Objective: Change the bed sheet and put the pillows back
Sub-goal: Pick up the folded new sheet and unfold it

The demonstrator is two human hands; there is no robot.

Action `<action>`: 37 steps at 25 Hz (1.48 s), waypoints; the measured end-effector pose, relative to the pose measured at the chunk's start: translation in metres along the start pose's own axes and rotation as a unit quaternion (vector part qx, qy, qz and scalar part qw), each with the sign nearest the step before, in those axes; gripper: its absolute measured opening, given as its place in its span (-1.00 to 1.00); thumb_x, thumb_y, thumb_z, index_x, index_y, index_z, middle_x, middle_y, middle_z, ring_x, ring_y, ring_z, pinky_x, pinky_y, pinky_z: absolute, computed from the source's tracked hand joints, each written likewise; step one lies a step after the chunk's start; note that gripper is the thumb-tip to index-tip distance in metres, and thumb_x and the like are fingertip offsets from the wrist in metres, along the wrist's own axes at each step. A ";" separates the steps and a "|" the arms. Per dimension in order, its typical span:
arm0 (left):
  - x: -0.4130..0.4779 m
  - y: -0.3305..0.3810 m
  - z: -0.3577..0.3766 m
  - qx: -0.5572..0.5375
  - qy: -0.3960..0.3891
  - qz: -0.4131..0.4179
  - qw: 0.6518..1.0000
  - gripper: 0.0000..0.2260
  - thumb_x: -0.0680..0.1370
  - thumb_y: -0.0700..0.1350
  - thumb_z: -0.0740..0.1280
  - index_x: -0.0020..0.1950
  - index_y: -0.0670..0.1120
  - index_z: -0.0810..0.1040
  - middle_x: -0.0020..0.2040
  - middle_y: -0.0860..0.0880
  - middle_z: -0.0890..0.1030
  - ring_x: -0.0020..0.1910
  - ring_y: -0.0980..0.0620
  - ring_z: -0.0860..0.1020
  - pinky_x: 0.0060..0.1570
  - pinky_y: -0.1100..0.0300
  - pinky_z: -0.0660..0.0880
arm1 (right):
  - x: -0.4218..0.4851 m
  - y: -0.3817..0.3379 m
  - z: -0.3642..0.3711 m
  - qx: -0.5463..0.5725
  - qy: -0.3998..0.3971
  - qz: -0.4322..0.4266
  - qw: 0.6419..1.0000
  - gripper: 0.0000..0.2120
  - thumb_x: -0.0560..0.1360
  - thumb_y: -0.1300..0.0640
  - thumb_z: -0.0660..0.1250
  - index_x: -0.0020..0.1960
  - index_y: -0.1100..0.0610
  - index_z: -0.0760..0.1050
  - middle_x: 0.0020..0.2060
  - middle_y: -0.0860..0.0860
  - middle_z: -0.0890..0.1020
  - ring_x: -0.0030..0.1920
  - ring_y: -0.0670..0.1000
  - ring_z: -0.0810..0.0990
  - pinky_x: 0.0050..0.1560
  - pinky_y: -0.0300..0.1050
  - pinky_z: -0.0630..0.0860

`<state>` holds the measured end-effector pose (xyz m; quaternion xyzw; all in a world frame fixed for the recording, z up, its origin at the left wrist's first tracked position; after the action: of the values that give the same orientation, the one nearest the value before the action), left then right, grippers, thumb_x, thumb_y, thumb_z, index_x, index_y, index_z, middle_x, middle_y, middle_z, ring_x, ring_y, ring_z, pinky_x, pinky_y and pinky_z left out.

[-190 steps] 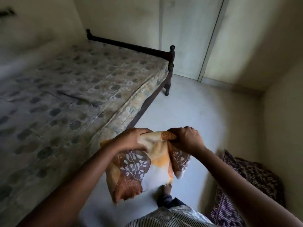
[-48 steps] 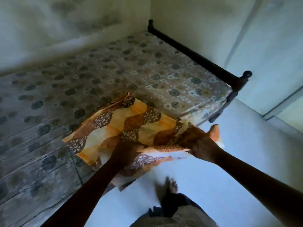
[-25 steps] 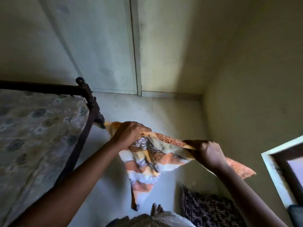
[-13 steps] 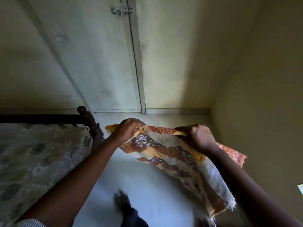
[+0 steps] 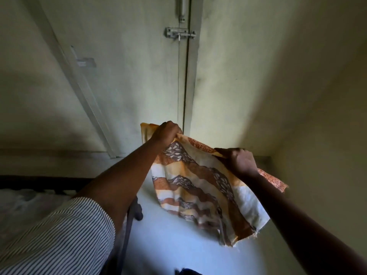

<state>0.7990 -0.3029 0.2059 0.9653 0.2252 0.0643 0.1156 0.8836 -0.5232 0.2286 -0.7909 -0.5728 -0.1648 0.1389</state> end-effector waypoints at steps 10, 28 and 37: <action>0.042 -0.221 -0.088 0.059 0.068 -0.060 0.994 -0.79 0.46 -0.17 0.30 0.00 -0.19 0.67 -0.03 -0.21 0.66 -0.02 -0.22 0.60 0.00 0.02 0.52 | 0.227 -0.084 0.105 0.093 0.010 -0.093 0.991 -0.68 0.46 -0.13 0.31 0.12 -0.01 0.61 -0.13 0.10 0.71 -0.18 0.15 0.69 -0.25 -0.08 0.55; -0.341 -0.338 -0.114 0.027 0.200 -0.218 0.955 -0.67 0.39 -0.19 0.15 -0.08 -0.29 0.65 -0.13 -0.27 0.66 -0.14 -0.22 0.63 -0.07 0.13 0.46 | 0.156 -0.396 0.104 0.184 0.091 -0.314 0.927 -0.76 0.28 -0.12 0.36 -0.10 -0.12 0.67 -0.42 -0.07 0.68 -0.50 0.00 0.62 -0.56 -0.32 0.39; -0.534 -0.300 -0.027 0.003 0.124 -0.214 0.969 -0.78 0.35 -0.27 0.27 -0.12 -0.25 0.68 -0.13 -0.25 0.67 -0.13 -0.23 0.65 -0.14 -0.07 0.57 | -0.053 -0.494 0.115 0.156 -0.211 -0.265 0.928 -0.62 0.55 -0.16 0.12 0.33 -0.14 0.41 -0.01 0.06 0.66 -0.04 0.12 0.64 -0.21 -0.09 0.53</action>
<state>0.1926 -0.2758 0.1181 0.8796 0.4390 0.1571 0.0946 0.4098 -0.3714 0.1176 -0.5949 -0.7962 0.0667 0.0879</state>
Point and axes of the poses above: each hand's wrist, its own x-axis towards the middle knuckle, its own z-axis out of the palm, y = z × x, the point moved 5 cm from there along x, towards the middle knuckle
